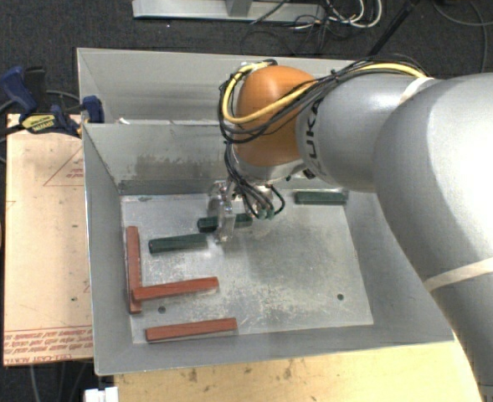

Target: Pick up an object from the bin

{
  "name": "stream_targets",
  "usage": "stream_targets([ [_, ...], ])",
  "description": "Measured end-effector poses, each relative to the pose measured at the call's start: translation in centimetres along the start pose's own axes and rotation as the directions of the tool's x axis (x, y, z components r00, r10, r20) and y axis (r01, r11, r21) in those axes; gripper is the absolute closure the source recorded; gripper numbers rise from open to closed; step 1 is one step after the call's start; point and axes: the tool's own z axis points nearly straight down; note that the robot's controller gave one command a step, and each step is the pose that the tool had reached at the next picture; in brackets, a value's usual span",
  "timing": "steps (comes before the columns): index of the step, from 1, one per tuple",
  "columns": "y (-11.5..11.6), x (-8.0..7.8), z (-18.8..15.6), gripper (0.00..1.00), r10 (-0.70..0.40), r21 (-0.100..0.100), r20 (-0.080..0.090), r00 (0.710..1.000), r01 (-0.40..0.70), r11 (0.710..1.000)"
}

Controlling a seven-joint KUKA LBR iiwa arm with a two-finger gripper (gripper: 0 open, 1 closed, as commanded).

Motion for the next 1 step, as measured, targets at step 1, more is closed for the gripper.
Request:
stream_targets([
  [1,0.08,0.67,-13.43,1.0,0.017,0.0,0.008,1.0,-0.017,1.0],
])
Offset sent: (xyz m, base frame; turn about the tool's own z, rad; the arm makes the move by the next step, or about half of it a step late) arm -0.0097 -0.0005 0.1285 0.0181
